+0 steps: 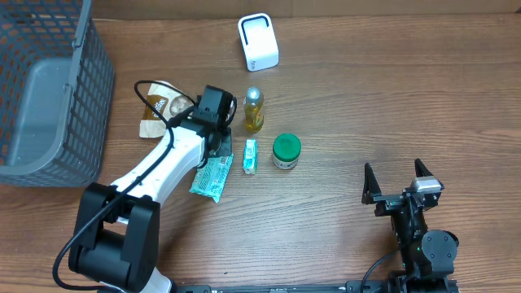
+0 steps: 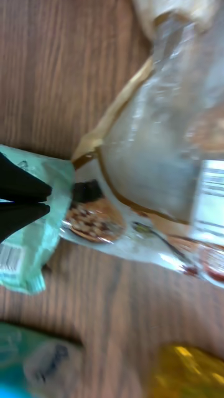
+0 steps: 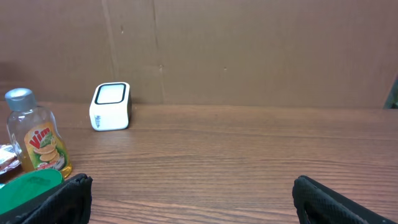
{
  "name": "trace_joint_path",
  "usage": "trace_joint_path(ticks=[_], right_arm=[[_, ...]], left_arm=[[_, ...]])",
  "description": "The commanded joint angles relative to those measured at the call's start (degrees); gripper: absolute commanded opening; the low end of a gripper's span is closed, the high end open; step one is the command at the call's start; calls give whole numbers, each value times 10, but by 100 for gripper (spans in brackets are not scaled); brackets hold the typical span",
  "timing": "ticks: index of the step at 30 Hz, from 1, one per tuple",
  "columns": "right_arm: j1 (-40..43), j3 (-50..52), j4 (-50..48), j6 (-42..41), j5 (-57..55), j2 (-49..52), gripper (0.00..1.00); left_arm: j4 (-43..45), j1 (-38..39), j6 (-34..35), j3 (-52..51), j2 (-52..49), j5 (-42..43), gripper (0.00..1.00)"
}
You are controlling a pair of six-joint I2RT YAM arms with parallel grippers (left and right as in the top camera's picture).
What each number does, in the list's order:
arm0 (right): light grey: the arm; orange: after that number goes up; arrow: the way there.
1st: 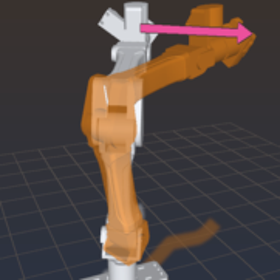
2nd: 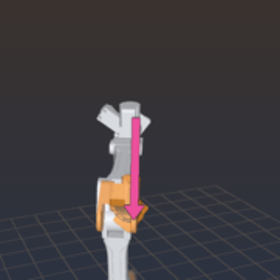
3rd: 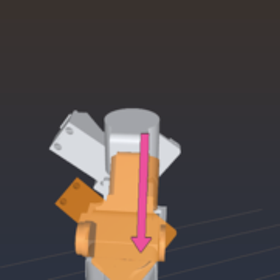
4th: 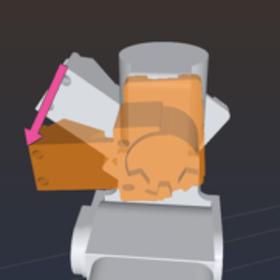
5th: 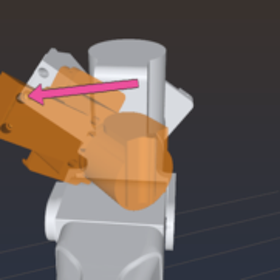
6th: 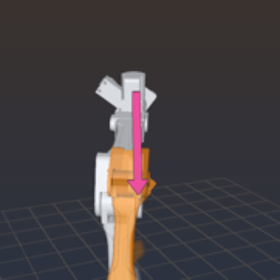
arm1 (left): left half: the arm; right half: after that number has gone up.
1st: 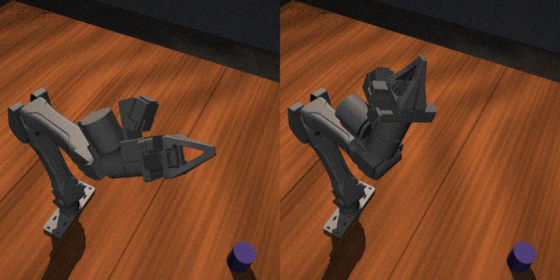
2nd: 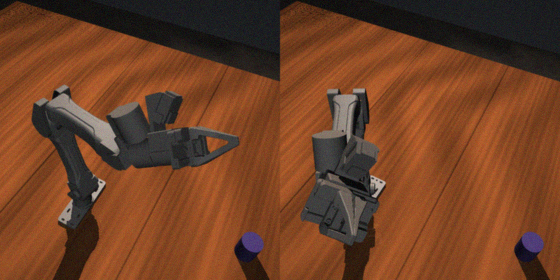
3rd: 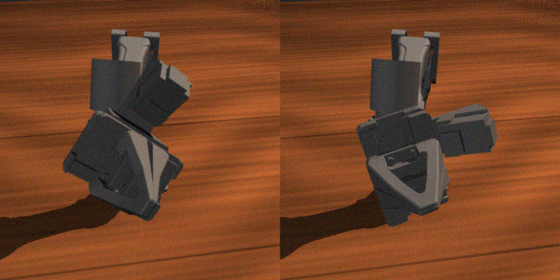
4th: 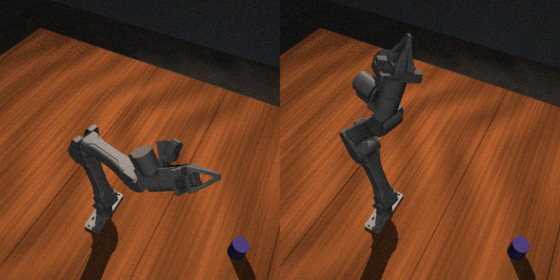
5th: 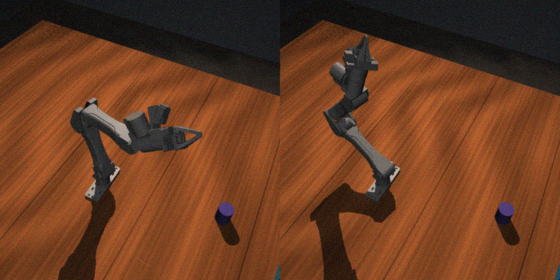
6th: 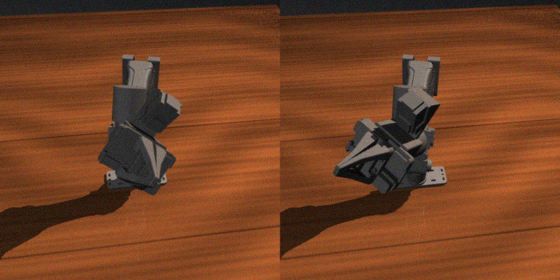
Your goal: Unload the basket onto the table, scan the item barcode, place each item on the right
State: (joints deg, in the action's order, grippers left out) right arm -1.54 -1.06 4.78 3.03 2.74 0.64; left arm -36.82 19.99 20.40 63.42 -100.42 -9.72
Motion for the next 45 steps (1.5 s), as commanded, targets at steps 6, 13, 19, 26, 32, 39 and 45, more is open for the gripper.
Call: trace_joint_path(ticks=[6, 13, 19, 26, 32, 39, 45], right_arm=[[-3, 6, -1, 0, -1, -3, 100], [-3, 6, -1, 0, -1, -3, 100], [-3, 6, -1, 0, -1, -3, 100], [-3, 6, -1, 0, -1, -3, 100], [-3, 6, -1, 0, -2, -3, 100], [-3, 6, -1, 0, -1, -3, 100], [-3, 6, -1, 0, -1, -3, 100]], left_arm=[[-34, -2, -2, -14, -6, 38, 6], [-95, -10, 24, 20, -2, 64, 4], [-85, -32, 28, 85, 1, 68, 6], [-17, -34, -7, 75, -20, 66, 7], [-28, -35, -12, 65, -72, 66, 4], [-97, -35, -11, 73, -74, 68, 4], [-170, -40, -9, 116, -73, 68, 4]])
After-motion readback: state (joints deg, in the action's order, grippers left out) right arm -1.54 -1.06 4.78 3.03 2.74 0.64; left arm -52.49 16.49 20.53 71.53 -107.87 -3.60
